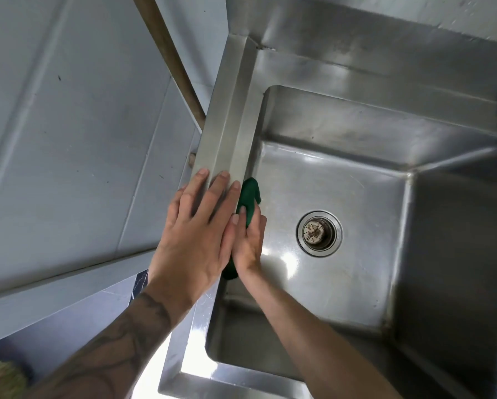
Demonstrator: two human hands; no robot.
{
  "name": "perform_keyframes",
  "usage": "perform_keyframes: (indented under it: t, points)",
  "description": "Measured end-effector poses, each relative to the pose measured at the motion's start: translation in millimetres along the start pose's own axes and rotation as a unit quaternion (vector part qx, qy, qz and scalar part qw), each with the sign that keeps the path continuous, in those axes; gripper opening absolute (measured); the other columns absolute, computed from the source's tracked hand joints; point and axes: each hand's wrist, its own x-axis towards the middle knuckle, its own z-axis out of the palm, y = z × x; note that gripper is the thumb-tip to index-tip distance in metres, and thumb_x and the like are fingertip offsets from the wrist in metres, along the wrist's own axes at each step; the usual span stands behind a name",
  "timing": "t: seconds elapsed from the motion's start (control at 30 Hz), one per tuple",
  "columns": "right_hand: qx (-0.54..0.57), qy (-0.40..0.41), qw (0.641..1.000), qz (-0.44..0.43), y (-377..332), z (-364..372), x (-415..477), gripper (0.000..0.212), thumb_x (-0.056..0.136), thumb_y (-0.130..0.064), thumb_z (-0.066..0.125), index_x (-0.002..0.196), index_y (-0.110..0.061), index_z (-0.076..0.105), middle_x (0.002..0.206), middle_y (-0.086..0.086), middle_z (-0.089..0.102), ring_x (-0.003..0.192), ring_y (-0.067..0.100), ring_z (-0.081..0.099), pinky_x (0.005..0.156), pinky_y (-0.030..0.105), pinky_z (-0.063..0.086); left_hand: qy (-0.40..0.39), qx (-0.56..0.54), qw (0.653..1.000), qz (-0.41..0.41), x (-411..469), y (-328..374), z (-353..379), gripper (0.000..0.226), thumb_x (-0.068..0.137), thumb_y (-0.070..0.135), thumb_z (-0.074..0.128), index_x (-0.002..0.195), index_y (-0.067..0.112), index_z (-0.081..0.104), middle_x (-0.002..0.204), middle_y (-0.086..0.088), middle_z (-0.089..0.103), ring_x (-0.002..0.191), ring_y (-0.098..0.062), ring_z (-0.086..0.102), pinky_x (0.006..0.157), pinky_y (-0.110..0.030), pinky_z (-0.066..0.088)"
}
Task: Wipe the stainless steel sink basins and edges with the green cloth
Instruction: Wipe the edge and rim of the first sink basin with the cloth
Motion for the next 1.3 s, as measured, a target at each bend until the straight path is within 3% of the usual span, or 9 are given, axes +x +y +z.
perform_keyframes:
  t: [0.1,0.27,0.37,0.53,0.7,0.83,1.03,1.2,1.3]
  points:
    - [-0.007,-0.006,0.999,0.034,1.5,-1.0,1.1,0.040,0.111,-0.044,0.040,0.151,-0.052,0.041,0.128,-0.006,0.050,0.119,-0.003,0.054,0.116,0.039,0.042,-0.001,-0.001,1.000,-0.002,0.7,0.2,-0.6,0.056,0.114,0.037,0.024,0.162,0.013,0.038,0.168,-0.010,0.036,0.160,-0.035,0.024,0.123,-0.054,0.037]
    - [0.081,-0.018,0.996,-0.038,-26.1,-12.3,-60.4,0.038,0.112,-0.040,0.041,0.149,-0.049,0.045,0.135,-0.020,0.050,0.134,0.000,0.051,0.116,0.034,0.040,-0.011,0.006,1.000,0.006,0.9,-1.6,-1.1,0.057,0.114,0.038,0.021,0.164,0.013,0.032,0.169,-0.010,0.031,0.160,-0.035,0.019,0.124,-0.053,0.035]
    - [0.061,0.005,0.997,-0.043,-18.4,-8.3,-55.2,0.039,0.110,-0.045,0.041,0.149,-0.044,0.045,0.135,-0.017,0.050,0.133,0.001,0.051,0.118,0.039,0.040,-0.015,-0.003,1.000,0.005,0.2,-1.1,-1.9,0.057,0.114,0.038,0.020,0.164,0.014,0.030,0.169,-0.010,0.029,0.161,-0.035,0.017,0.124,-0.054,0.034]
    - [0.007,0.021,0.999,0.038,3.9,3.5,-18.6,0.039,0.108,-0.052,0.043,0.147,-0.054,0.042,0.124,-0.007,0.049,0.122,0.004,0.056,0.115,0.043,0.044,0.006,-0.030,1.000,-0.006,0.7,1.0,-1.5,0.055,0.113,0.038,0.025,0.163,0.015,0.035,0.168,-0.008,0.034,0.160,-0.033,0.020,0.123,-0.055,0.035]
    - [0.055,-0.005,0.998,-0.033,-22.9,-11.0,-64.3,0.039,0.112,-0.039,0.041,0.150,-0.047,0.044,0.132,-0.019,0.050,0.130,-0.005,0.051,0.115,0.024,0.040,-0.004,-0.009,1.000,0.000,0.3,-1.5,0.5,0.057,0.113,0.040,0.021,0.165,0.018,0.025,0.171,-0.007,0.027,0.161,-0.033,0.015,0.126,-0.053,0.033]
    - [0.048,0.002,0.997,-0.064,-17.6,-13.5,-67.2,0.037,0.112,-0.034,0.042,0.148,-0.043,0.045,0.127,-0.029,0.049,0.128,-0.005,0.051,0.110,0.018,0.040,0.002,-0.015,1.000,-0.003,-0.8,-1.3,1.0,0.057,0.112,0.040,0.022,0.165,0.018,0.026,0.170,-0.007,0.028,0.161,-0.032,0.015,0.124,-0.052,0.034]
    - [-0.009,-0.003,0.998,0.062,6.7,-0.7,-24.6,0.042,0.107,-0.054,0.042,0.148,-0.049,0.043,0.126,-0.003,0.049,0.124,0.015,0.056,0.114,0.044,0.045,0.005,-0.028,0.999,-0.016,-0.6,-0.4,2.7,0.053,0.115,0.035,0.026,0.164,0.018,0.029,0.171,-0.006,0.028,0.161,-0.032,0.015,0.124,-0.053,0.035]
    - [0.053,-0.040,0.998,-0.019,-20.4,-22.4,-89.4,0.037,0.112,-0.039,0.040,0.139,-0.063,0.038,0.125,-0.047,0.044,0.128,-0.016,0.046,0.108,0.010,0.035,0.000,-0.030,1.000,-0.004,-0.9,-1.4,0.7,0.057,0.112,0.039,0.026,0.164,0.017,0.029,0.169,-0.008,0.030,0.160,-0.034,0.017,0.124,-0.054,0.034]
    - [0.019,-0.053,0.998,-0.024,-13.0,-20.5,-89.1,0.035,0.111,-0.046,0.038,0.139,-0.065,0.033,0.130,-0.039,0.044,0.130,-0.008,0.047,0.112,0.019,0.038,0.010,-0.039,0.999,-0.006,-0.2,-1.1,0.9,0.056,0.111,0.039,0.028,0.163,0.017,0.031,0.169,-0.007,0.031,0.159,-0.034,0.018,0.123,-0.055,0.035]
